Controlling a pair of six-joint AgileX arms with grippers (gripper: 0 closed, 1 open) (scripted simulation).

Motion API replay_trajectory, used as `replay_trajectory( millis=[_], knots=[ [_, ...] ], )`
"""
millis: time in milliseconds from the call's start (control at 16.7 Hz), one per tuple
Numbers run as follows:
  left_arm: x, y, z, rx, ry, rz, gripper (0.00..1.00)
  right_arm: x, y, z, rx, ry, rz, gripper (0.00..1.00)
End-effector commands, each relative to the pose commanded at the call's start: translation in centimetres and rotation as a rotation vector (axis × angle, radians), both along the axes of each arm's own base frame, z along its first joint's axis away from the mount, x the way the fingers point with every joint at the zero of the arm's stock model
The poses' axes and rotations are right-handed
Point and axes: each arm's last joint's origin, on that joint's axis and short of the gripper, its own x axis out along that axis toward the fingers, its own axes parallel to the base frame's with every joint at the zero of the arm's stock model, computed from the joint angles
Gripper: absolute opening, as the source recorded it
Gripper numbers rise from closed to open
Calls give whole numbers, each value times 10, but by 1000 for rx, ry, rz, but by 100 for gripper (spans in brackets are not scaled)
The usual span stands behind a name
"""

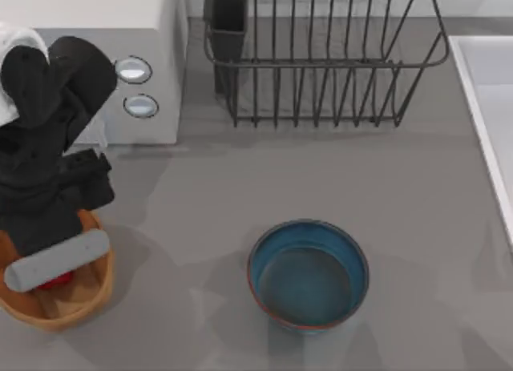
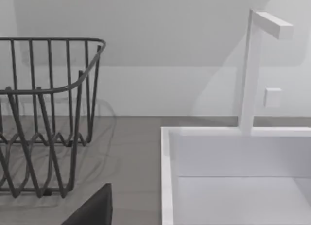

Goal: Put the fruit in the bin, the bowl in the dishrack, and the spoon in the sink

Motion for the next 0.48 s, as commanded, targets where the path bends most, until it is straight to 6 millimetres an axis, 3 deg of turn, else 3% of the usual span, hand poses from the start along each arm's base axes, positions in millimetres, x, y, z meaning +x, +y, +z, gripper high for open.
replay_trajectory(
  millis=[240,480],
  knots=[
    [-41,29,14,-270,-408,497,100,0,0,0,0,0,0,100],
    [-85,54,11,-690,-767,1042,100,0,0,0,0,0,0,100]
  ],
)
